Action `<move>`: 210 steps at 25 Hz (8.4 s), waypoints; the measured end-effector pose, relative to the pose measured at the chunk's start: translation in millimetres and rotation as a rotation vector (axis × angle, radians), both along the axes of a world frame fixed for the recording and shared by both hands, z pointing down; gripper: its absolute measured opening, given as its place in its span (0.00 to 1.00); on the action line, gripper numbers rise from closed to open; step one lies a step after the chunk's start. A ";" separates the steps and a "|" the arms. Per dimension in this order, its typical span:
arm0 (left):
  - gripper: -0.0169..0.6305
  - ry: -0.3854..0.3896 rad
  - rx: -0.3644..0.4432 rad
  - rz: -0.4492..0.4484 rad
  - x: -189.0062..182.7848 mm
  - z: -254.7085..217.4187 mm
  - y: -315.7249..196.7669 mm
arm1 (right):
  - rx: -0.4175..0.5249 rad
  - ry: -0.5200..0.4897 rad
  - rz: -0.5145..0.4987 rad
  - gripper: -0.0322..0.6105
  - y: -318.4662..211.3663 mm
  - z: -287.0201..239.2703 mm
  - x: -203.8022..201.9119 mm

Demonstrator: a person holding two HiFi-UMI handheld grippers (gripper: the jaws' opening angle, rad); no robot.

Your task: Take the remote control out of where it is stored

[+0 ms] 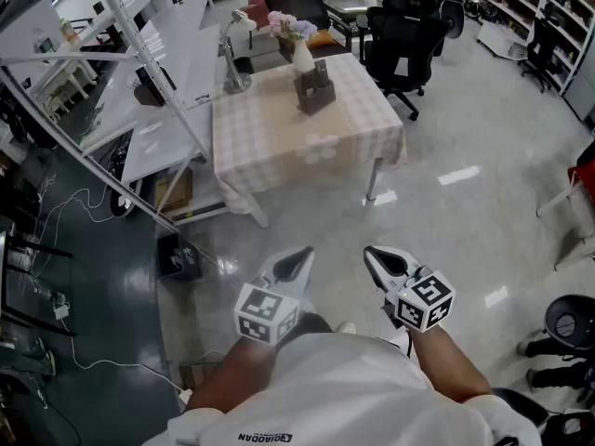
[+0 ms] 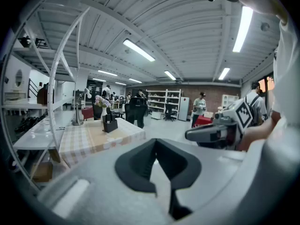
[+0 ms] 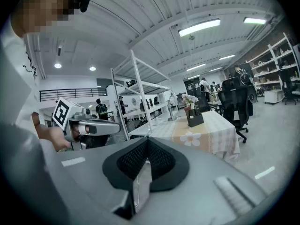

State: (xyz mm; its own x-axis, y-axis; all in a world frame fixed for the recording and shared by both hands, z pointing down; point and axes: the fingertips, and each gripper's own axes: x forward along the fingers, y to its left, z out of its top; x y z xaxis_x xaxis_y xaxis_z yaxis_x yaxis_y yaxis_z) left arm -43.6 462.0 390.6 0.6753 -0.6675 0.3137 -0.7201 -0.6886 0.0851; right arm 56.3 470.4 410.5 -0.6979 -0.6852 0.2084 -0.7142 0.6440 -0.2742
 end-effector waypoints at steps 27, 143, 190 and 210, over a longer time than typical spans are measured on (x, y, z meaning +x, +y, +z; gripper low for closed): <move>0.03 0.030 -0.075 0.018 -15.8 18.8 -36.5 | -0.014 -0.028 -0.003 0.06 -44.0 4.3 -26.6; 0.03 -0.091 -0.148 -0.181 -57.7 85.7 -576.4 | -0.120 0.132 -0.050 0.10 -634.1 93.7 -55.4; 0.03 -0.070 -0.166 -0.132 -82.4 97.6 -657.5 | -0.151 0.234 -0.009 0.35 -748.3 120.0 -91.4; 0.03 -0.095 -0.114 -0.146 -11.2 76.2 -672.2 | -0.033 0.005 0.020 0.34 -747.6 25.6 12.7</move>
